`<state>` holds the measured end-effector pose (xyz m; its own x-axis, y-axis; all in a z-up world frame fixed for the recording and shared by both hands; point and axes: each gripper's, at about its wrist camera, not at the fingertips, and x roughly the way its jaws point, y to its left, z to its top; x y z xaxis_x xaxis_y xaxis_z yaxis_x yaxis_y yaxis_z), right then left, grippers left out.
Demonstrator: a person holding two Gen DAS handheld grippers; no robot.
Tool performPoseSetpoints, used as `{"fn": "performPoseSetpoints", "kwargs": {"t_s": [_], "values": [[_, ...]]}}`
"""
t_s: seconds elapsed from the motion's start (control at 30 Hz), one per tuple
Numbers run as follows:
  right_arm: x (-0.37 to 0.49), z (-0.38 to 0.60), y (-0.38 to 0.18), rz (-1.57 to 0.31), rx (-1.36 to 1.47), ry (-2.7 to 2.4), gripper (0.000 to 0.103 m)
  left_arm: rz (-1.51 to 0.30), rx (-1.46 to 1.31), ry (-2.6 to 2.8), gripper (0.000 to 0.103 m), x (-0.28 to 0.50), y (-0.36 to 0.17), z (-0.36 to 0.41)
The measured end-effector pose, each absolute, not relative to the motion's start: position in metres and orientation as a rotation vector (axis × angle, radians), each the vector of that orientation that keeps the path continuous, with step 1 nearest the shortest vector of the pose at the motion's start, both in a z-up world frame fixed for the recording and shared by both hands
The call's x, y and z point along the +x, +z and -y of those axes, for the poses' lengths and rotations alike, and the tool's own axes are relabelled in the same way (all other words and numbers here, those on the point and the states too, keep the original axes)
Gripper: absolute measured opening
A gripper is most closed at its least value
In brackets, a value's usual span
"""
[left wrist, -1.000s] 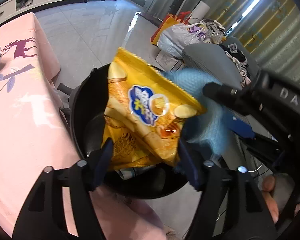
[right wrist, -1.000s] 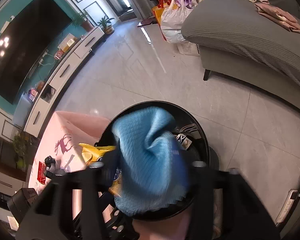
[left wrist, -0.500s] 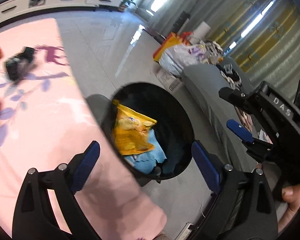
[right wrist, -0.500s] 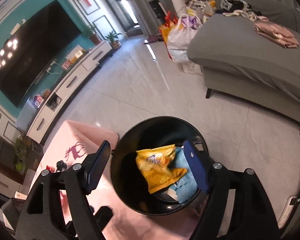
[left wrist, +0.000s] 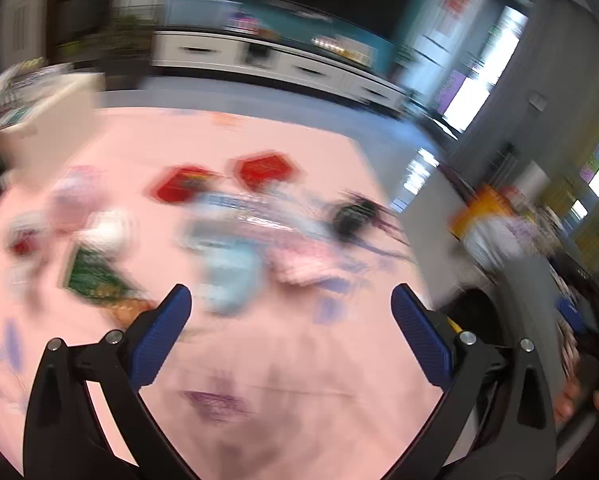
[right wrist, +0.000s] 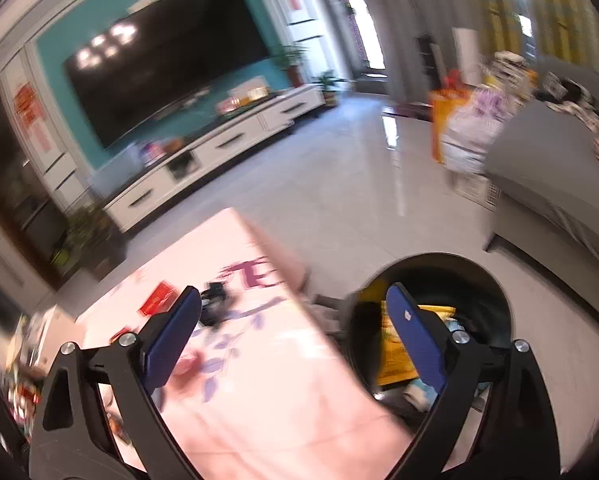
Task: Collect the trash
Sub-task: 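Move both tools back over the table toward the remaining trash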
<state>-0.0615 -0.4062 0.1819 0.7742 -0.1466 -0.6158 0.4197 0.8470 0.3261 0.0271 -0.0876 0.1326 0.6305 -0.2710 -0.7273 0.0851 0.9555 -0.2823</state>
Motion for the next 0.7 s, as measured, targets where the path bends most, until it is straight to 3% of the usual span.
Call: {"fn": "performPoseSetpoints", "kwargs": {"t_s": [0.2, 0.33, 0.7], "values": [[-0.033, 0.357, 0.177, -0.643, 0.397, -0.196, 0.094, -0.779, -0.308, 0.138, 0.1, 0.038, 0.127, -0.031], [-0.016, 0.325, 0.165, -0.682, 0.375, -0.12, 0.094, -0.821, -0.317, 0.241, 0.1, 0.047, 0.114, -0.078], [0.025, 0.25, 0.127, -0.819, 0.312, 0.022, 0.093, -0.875, -0.392, 0.237, 0.1, 0.063, 0.086, -0.137]]}}
